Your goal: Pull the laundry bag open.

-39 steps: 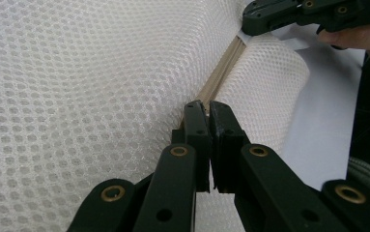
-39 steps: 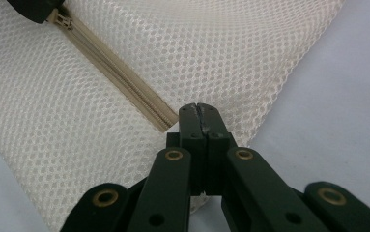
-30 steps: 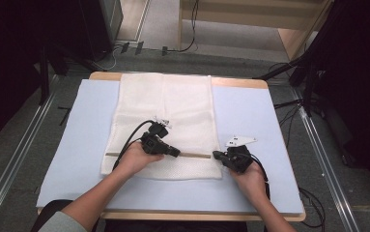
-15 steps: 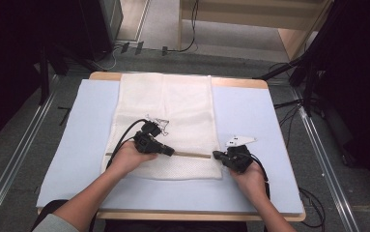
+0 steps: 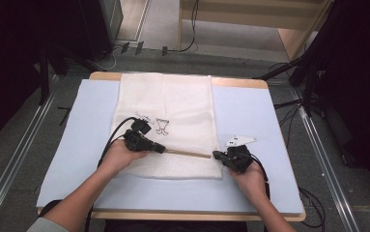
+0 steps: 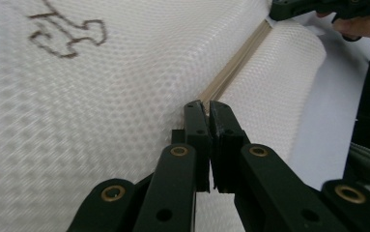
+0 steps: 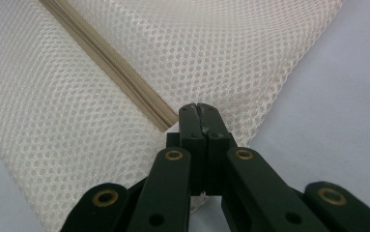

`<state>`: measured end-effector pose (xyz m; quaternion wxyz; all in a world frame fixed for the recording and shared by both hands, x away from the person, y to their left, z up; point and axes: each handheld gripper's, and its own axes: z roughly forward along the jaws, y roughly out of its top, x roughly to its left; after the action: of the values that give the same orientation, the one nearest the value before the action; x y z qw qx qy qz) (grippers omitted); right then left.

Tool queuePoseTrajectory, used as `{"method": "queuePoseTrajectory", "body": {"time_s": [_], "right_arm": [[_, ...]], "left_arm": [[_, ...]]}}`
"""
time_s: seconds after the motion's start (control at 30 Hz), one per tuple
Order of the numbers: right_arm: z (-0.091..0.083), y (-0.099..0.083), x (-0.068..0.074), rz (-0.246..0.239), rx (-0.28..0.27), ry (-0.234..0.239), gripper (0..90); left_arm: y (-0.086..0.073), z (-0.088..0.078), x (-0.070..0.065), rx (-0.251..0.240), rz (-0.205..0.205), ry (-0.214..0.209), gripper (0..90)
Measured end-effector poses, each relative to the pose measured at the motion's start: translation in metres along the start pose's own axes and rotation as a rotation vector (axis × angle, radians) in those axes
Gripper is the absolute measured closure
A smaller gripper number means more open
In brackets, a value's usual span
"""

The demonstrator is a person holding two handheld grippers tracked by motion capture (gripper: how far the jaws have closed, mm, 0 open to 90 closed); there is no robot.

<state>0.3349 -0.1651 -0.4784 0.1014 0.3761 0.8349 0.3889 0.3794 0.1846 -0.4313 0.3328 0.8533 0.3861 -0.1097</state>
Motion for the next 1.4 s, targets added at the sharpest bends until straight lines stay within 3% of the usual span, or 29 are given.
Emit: {"method": "queuePoseTrajectory", "body": {"time_s": [0.27,0.43,0.6,0.7,0.8,0.97,1.4], "right_arm": [[0.000,0.000,0.000,0.001,0.002,-0.002,90.0],[0.000,0.000,0.000,-0.001,0.000,0.000,90.0],[0.000,0.000,0.000,0.007,-0.002,0.000,90.0],[0.000,0.000,0.000,0.006,-0.002,-0.001,90.0],[0.000,0.000,0.000,0.005,0.001,0.000,90.0],[0.000,0.000,0.000,0.008,0.000,0.002,90.0],[0.000,0.000,0.000,0.012,0.000,0.004,90.0]], "left_arm": [[-0.006,-0.006,0.005,0.003,-0.005,0.002,88.8],[-0.007,-0.008,0.005,-0.006,0.002,0.027,88.8],[-0.014,-0.015,0.013,-0.013,-0.030,0.015,88.8],[-0.015,-0.018,0.014,-0.019,-0.033,0.009,88.8],[-0.018,-0.022,0.015,-0.032,-0.028,0.040,88.8],[-0.022,-0.026,0.020,-0.036,-0.046,0.025,88.8],[-0.023,-0.028,0.018,-0.042,-0.048,0.031,88.8]]}}
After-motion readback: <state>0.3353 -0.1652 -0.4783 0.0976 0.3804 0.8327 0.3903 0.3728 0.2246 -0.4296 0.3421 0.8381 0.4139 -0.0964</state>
